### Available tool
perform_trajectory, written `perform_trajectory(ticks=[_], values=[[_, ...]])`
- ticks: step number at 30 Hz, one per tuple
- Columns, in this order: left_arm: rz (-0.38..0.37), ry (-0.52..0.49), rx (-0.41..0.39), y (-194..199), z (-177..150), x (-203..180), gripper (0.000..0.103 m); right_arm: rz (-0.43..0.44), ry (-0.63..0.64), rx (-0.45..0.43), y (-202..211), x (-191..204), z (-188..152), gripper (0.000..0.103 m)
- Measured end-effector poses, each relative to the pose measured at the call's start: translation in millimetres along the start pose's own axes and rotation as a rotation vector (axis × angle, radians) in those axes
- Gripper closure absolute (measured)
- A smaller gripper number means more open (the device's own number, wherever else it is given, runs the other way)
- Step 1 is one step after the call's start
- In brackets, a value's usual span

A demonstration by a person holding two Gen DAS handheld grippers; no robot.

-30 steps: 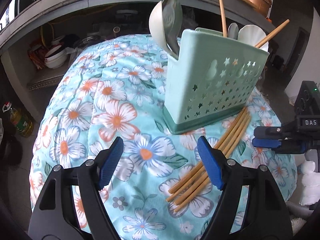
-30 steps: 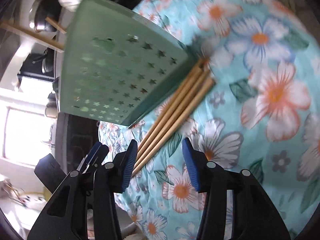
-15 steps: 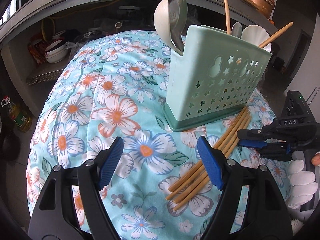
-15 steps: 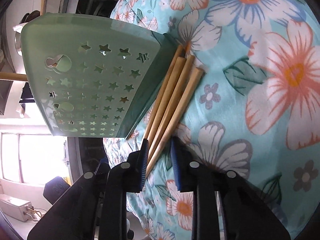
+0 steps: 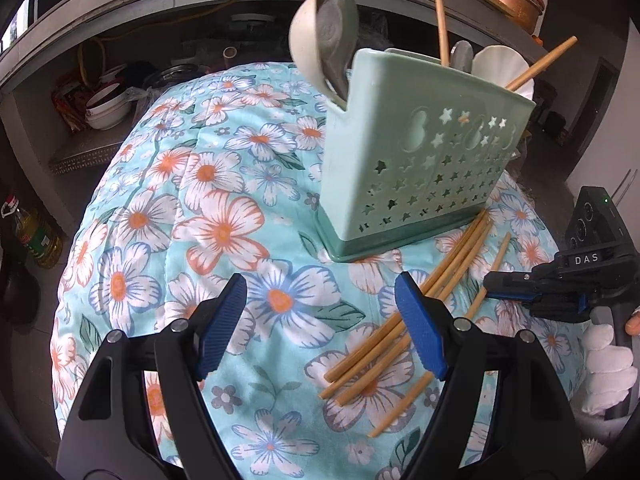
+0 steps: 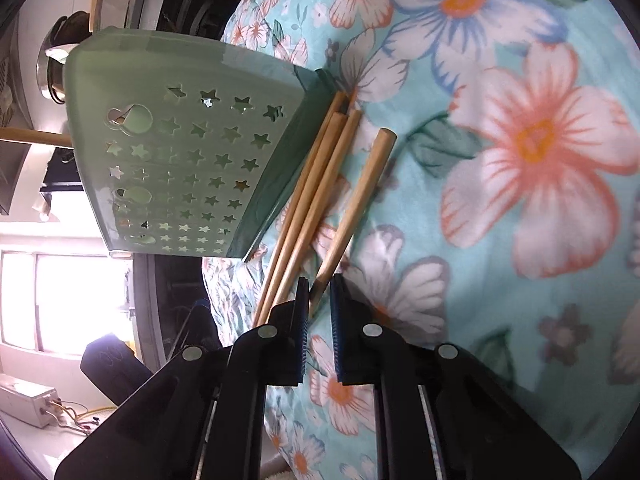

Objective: Organize utensils
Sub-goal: 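Close the right tool on one bamboo chopstick from the bundle, then close the left tool on a chopstick while the right tool holds its chopstick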

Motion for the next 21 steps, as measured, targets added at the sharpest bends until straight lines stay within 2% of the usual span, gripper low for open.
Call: perform_trajectory(ticks=[6, 9, 13, 16, 19, 21], values=[[-0.037, -0.143, -0.033, 5, -3, -34, 0.031, -0.128, 0.087, -0.021, 36, -8, 0, 0.091], [-0.005, -0.266, -0.037, 1, -9, -58, 0.042, -0.173, 0.115, -0.038, 42, -11, 0, 0.091], [0.053, -0.447, -0.04, -10, -22, -90, 0.063, -0.186, 0.129, -0.042, 40, -13, -1, 0.09], [0.135, -0.592, -0.035, -21, -33, -107, 0.08, -0.174, 0.116, -0.039, 36, -17, -2, 0.09], [0.188, -0.706, -0.03, -31, -41, -118, 0.086, -0.157, 0.102, -0.035, 35, -19, -2, 0.09], [0.197, -0.738, -0.021, -36, -43, -122, 0.089, -0.149, 0.099, -0.033, 35, -21, -2, 0.09]])
Point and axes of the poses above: each gripper's, at about its wrist camera, not at the fingertips, and y roughly against the way its jaws point, x to its left, z to its top, the point moved 8 cm from there along -y, roughly the way its jaws point, and after that the axes turned 4 degrees about x, right-handed, at the moved point
